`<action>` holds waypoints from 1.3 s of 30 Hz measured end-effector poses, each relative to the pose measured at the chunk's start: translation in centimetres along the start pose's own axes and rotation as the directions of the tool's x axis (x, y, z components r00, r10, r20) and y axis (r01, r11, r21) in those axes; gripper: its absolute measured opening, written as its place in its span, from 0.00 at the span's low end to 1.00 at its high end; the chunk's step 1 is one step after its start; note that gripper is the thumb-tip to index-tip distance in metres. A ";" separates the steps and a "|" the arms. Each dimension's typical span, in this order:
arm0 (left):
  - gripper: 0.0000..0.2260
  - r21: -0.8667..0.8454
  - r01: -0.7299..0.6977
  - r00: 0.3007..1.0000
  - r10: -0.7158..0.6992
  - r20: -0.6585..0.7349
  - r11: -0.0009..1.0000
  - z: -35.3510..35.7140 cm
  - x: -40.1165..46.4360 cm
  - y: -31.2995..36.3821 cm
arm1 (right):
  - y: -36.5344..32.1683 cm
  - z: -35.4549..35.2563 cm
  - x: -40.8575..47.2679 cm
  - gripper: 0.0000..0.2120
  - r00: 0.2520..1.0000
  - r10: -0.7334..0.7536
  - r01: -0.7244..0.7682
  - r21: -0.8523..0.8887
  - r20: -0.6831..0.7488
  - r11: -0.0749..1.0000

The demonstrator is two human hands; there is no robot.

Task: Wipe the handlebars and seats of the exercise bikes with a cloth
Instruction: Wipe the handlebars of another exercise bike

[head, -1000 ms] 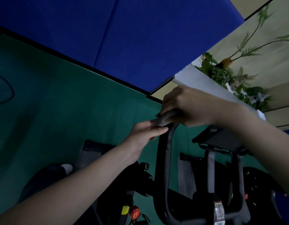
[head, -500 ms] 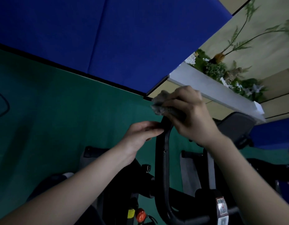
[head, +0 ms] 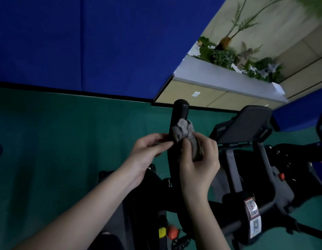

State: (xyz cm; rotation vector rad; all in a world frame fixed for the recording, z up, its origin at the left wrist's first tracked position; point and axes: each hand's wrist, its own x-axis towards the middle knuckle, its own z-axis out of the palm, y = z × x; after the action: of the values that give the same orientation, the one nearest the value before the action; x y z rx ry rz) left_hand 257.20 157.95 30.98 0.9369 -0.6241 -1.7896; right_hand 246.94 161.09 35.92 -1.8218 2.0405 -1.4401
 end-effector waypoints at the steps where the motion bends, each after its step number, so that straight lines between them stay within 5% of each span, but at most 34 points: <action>1: 0.10 0.014 0.000 1.000 0.000 -0.009 1.000 -0.1 0.0 0.0 | -0.6 0.4 0.3 0.06 0.998 0.040 -0.038 0.026 -0.056 0.999; 7: 0.09 0.059 -0.010 1.000 0.010 0.004 0.998 -0.3 0.1 0.0 | -2.9 3.3 4.6 0.08 0.944 0.256 -0.213 0.205 -0.208 0.955; 11: 0.10 0.049 0.006 0.999 -0.008 0.035 0.999 -0.7 0.2 0.2 | -1.5 4.1 7.0 0.09 0.877 0.441 -0.480 0.403 0.192 0.779; 14: 0.15 0.053 0.025 1.000 -0.025 0.008 0.998 -0.7 0.3 0.4 | -0.4 3.6 7.8 0.10 0.792 0.366 -0.602 0.519 0.489 0.608; 26: 0.13 0.010 0.020 0.998 -0.021 0.057 1.000 -0.7 0.3 0.4 | 1.0 2.3 6.5 0.11 0.680 0.305 -0.716 0.512 0.667 0.475; 33: 0.17 0.046 0.021 0.998 -0.024 0.057 0.999 -1.1 0.4 0.4 | 1.1 2.1 6.3 0.12 0.642 0.316 -0.725 0.420 0.699 0.546; 39: 0.20 0.174 0.023 0.990 -0.047 0.134 0.985 -1.8 0.9 1.5 | 0.2 0.0 2.3 0.06 0.767 0.443 -0.546 0.110 0.464 0.830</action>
State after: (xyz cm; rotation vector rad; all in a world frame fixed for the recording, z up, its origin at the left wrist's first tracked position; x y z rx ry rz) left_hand 259.22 156.55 30.79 0.9495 -0.8660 -1.8652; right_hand 246.12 159.27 36.99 -1.2151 1.8312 -0.9805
